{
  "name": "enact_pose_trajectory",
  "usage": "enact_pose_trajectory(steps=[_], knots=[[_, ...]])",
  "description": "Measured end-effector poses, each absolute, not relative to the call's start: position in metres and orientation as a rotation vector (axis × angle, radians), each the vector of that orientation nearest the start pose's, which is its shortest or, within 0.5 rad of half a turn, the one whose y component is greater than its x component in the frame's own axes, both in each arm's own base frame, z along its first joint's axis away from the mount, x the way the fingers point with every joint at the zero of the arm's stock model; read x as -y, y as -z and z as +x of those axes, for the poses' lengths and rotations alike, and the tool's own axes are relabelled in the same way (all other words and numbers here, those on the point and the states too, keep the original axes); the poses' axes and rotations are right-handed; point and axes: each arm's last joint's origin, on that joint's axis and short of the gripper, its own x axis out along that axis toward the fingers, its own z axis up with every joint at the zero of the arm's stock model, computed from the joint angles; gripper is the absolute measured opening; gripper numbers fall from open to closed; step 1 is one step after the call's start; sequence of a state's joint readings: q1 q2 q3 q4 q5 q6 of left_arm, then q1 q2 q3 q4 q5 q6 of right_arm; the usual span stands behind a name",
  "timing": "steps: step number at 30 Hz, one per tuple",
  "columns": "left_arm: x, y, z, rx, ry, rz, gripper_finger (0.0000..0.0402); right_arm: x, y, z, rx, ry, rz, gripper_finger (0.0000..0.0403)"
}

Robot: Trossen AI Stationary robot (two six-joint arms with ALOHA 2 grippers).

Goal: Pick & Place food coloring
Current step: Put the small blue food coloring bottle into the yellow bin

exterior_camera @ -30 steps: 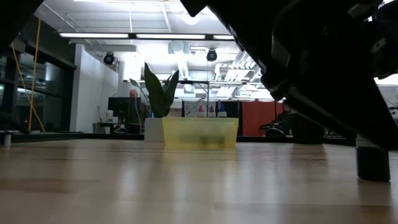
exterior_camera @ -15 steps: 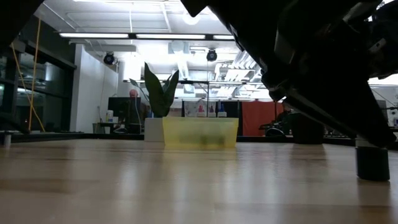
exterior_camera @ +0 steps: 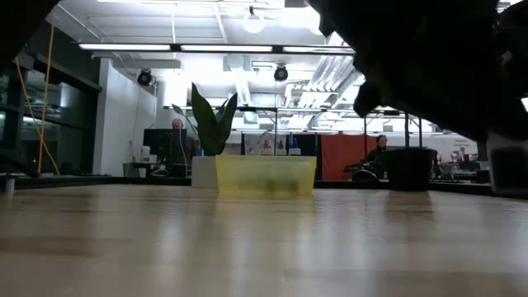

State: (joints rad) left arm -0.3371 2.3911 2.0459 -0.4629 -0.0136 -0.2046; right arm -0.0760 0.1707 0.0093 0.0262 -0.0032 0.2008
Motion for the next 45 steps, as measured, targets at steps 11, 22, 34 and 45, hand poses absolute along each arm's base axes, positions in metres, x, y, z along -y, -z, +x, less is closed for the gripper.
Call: enact_pose_trajectory(steps=[11,22,34,45], knots=[[0.158,-0.248,0.501,-0.852,-0.052,-0.272,0.0036,0.008,-0.155,0.107,-0.127,0.086,0.206,0.0000],[0.144,-0.288,0.483,-0.814,-0.308,-0.552,0.0036,0.008,-0.155,0.107,-0.127,0.086,0.206,0.0000],[0.086,-0.321,0.437,-0.849,-0.793,-0.551,0.0037,0.008,-0.155,0.107,-0.128,0.086,0.205,0.0000],[0.013,-0.332,0.421,-0.856,-1.070,-0.453,0.0037,0.008,-0.155,0.107,-0.128,0.086,0.205,0.0000]])
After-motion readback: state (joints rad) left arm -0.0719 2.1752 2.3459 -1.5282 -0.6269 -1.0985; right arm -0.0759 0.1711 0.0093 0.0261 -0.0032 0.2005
